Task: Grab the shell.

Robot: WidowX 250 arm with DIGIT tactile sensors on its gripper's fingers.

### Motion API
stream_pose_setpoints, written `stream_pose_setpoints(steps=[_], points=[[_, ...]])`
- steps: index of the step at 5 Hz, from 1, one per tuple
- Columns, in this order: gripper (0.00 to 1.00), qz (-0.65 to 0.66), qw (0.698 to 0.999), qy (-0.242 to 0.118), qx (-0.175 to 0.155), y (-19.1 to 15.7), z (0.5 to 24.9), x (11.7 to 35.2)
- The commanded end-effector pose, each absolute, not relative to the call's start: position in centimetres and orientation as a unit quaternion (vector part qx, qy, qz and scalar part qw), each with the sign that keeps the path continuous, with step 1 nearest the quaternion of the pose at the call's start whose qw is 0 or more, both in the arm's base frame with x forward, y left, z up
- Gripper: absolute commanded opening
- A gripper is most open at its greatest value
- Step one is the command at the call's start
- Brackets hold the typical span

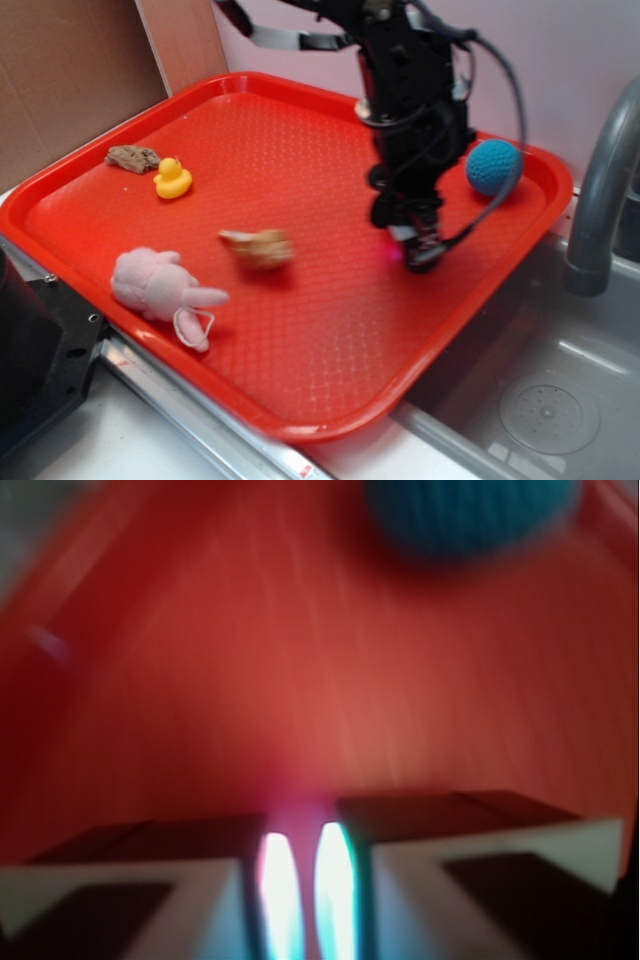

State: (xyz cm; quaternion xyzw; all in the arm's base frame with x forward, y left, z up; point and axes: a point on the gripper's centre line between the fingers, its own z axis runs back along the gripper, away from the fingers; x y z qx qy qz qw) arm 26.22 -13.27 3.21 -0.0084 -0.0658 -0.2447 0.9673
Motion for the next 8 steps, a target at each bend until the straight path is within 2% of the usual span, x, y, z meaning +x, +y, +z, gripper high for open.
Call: stream_pose_setpoints(steps=[1, 2, 3, 4, 5, 6, 7, 8], points=[[1.0, -0.208, 0.973, -0.084, -0.058, -9.0, 10.6, 24.5], [1.0, -0.249, 0.964, -0.081, -0.041, -6.3, 12.1, 22.6], [1.0, -0.124, 0.99, -0.046, -0.047, -3.6, 11.8, 20.1], [1.0, 0.003, 0.998, -0.023, -0.063, -3.1, 11.3, 17.4], [1.0, 0.129, 0.989, -0.006, -0.074, -3.6, 10.6, 16.8], [1.0, 0.253, 0.966, 0.0, -0.059, -4.7, 9.1, 17.7], [1.0, 0.303, 0.951, 0.0, -0.064, -5.2, 7.0, 18.4], [1.0, 0.292, 0.954, 0.026, -0.057, -6.0, 5.2, 18.3]])
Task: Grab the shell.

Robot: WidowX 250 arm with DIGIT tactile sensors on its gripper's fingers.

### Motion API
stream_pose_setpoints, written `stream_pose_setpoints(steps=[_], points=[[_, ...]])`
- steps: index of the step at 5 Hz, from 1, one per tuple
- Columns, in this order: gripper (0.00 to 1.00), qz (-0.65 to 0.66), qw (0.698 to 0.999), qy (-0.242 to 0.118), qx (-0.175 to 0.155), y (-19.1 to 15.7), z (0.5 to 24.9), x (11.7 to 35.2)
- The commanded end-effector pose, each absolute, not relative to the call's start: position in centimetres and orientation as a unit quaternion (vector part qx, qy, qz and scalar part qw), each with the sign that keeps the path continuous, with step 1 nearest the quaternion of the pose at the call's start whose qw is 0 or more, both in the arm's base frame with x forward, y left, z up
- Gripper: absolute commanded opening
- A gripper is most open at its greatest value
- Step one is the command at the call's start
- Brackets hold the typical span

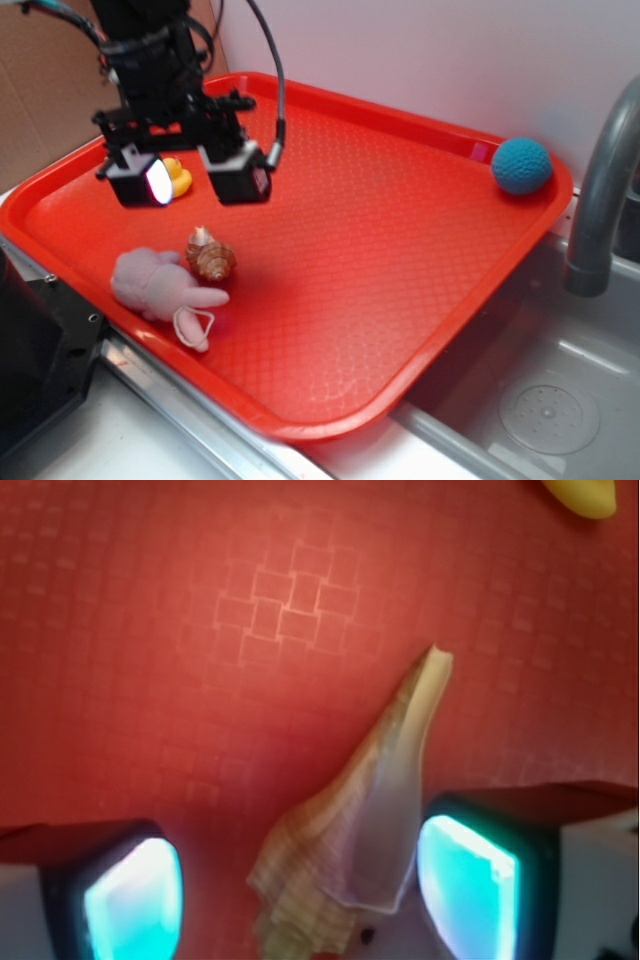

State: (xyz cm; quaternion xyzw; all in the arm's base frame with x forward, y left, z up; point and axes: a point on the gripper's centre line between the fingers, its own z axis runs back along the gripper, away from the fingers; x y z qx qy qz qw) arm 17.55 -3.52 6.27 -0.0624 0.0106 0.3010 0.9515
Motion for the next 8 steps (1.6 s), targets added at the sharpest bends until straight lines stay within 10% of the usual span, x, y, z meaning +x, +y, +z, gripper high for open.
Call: stream_pose_setpoints(steps=[1, 3, 4, 6, 8], points=[[1.0, 0.265, 0.96, 0.09, -0.034, -6.7, 1.5, 15.4], [1.0, 0.26, 0.963, 0.075, -0.017, -5.4, 1.8, 13.9], [0.0, 0.253, 0.964, 0.078, -0.014, -5.4, 1.5, 14.3], [0.0, 0.19, 0.98, 0.051, -0.006, -4.7, 3.0, 16.8], [0.0, 0.108, 0.991, -0.078, -0.015, -2.2, 13.6, 21.7]])
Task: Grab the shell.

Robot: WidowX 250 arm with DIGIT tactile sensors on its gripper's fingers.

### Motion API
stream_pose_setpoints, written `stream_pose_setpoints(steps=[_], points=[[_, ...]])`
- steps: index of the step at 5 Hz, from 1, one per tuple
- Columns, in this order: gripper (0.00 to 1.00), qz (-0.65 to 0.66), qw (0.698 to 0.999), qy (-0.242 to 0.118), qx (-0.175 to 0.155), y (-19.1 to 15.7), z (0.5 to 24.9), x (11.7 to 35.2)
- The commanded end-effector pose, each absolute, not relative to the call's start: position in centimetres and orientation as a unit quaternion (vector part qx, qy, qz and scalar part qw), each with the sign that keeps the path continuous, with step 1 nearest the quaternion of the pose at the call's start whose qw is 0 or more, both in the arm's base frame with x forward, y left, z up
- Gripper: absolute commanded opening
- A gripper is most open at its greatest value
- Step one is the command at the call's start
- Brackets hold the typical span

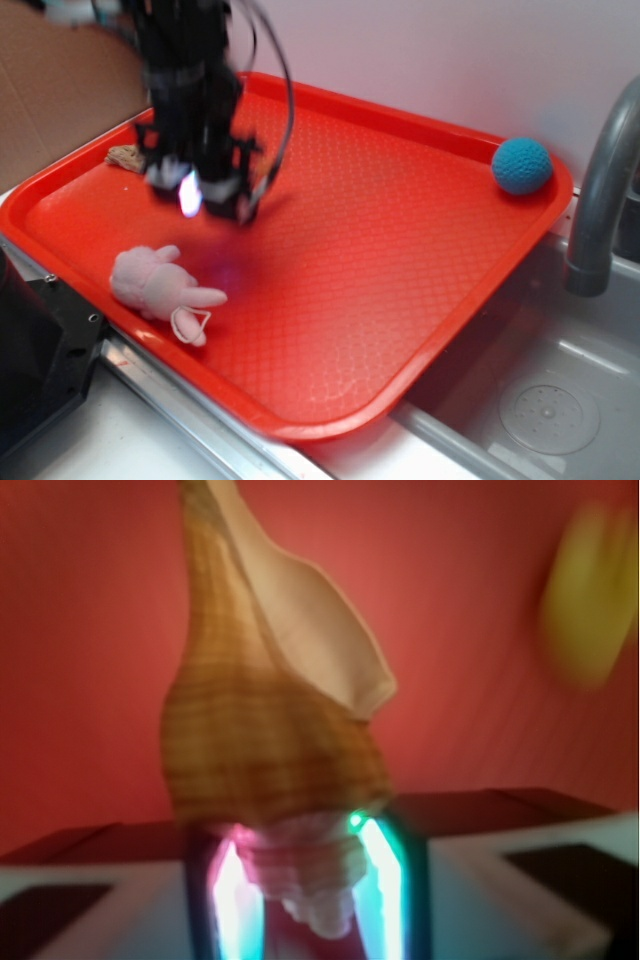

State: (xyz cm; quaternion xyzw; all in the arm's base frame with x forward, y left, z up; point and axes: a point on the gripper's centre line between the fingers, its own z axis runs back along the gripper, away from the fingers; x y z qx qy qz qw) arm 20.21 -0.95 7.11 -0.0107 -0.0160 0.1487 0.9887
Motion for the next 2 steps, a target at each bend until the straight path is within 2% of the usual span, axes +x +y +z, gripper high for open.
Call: stream_pose_setpoints(steps=[1, 2], points=[[0.0, 0.08, 0.992, -0.092, -0.012, -2.7, 18.7, 21.3], [0.0, 0.058, 0.996, -0.065, -0.029, -3.6, 23.4, 20.8]])
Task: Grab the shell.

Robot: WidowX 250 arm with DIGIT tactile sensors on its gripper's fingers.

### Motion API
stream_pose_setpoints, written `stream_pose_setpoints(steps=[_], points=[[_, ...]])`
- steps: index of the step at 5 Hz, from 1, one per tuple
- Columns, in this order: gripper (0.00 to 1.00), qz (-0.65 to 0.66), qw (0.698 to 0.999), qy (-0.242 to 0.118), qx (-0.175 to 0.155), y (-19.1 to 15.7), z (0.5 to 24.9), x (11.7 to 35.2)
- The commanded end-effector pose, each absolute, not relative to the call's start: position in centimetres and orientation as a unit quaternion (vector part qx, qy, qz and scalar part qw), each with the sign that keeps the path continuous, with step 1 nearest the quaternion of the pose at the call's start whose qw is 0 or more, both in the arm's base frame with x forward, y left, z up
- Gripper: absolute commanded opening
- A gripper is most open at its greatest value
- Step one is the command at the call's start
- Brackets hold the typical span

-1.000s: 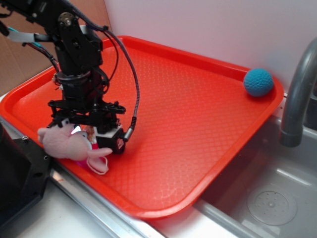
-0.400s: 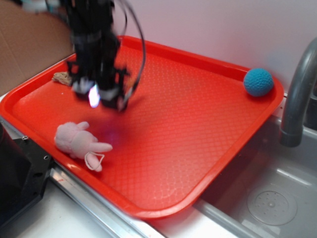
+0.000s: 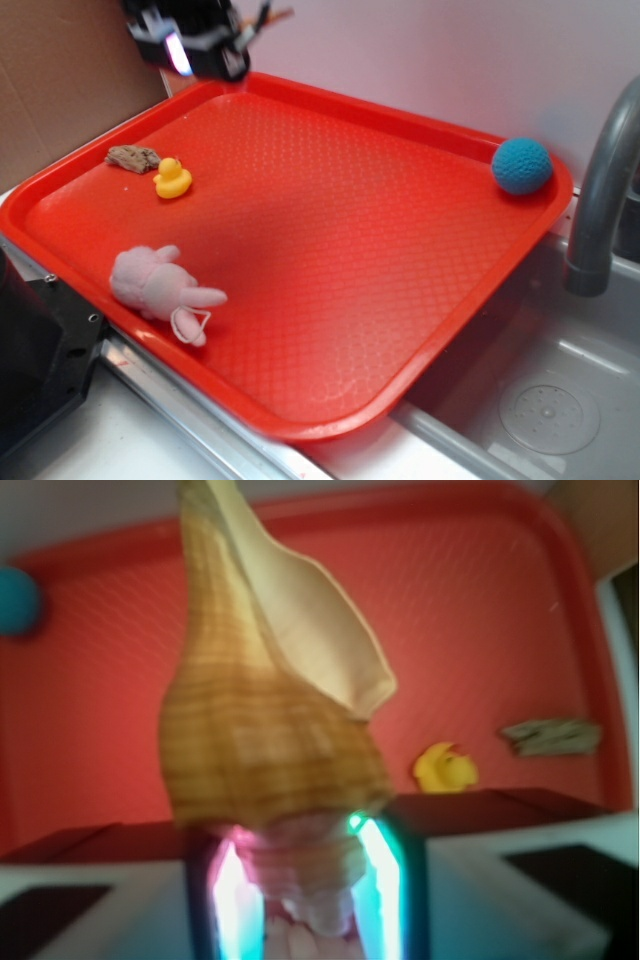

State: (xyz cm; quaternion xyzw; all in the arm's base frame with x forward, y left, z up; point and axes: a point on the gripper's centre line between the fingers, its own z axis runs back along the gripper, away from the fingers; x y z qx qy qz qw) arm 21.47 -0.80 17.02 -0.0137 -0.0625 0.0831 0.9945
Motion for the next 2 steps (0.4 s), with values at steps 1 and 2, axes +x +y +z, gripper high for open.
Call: stream_pose_setpoints(steps=[1, 2], points=[[0.0, 0.048, 0.997, -0.05, -0.034, -4.12, 24.47, 20.31], [0.0, 0.046, 0.998, -0.035, -0.026, -4.31, 23.65, 20.28]])
